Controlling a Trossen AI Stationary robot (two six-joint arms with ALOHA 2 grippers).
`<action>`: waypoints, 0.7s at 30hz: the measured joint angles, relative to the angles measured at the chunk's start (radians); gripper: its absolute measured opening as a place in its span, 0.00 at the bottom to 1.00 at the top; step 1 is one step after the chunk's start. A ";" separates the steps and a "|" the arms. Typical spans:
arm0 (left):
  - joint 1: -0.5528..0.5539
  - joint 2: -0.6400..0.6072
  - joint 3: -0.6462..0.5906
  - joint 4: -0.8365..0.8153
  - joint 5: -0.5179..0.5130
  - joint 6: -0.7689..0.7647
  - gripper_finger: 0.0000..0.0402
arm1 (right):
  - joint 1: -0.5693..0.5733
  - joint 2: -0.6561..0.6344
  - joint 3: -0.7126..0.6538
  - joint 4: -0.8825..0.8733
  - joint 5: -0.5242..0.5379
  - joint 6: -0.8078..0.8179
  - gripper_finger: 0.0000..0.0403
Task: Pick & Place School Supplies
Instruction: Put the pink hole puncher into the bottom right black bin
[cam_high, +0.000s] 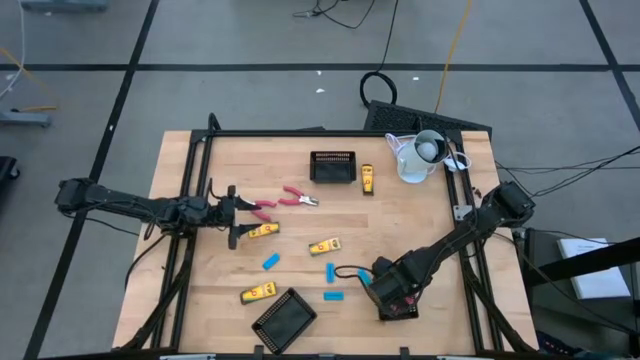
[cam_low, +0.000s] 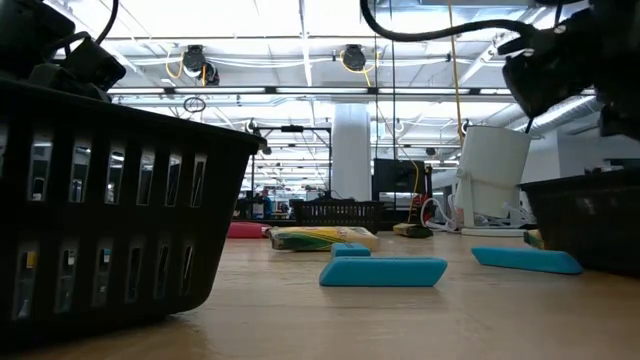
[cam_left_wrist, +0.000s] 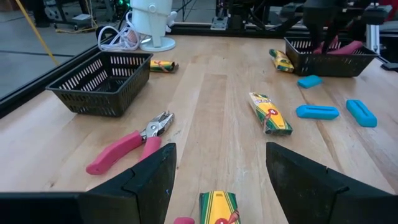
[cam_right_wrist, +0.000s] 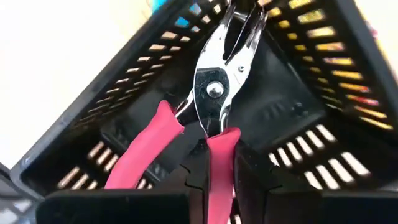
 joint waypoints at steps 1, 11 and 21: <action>0.000 0.000 0.000 0.000 0.000 0.000 0.62 | -0.002 0.000 -0.008 0.025 0.012 0.007 0.08; 0.000 0.000 0.000 0.001 0.000 0.004 0.62 | -0.007 0.000 -0.027 0.090 0.212 0.072 0.08; 0.000 0.000 0.000 0.001 0.000 0.008 0.62 | -0.011 0.000 -0.027 0.091 0.312 0.045 0.37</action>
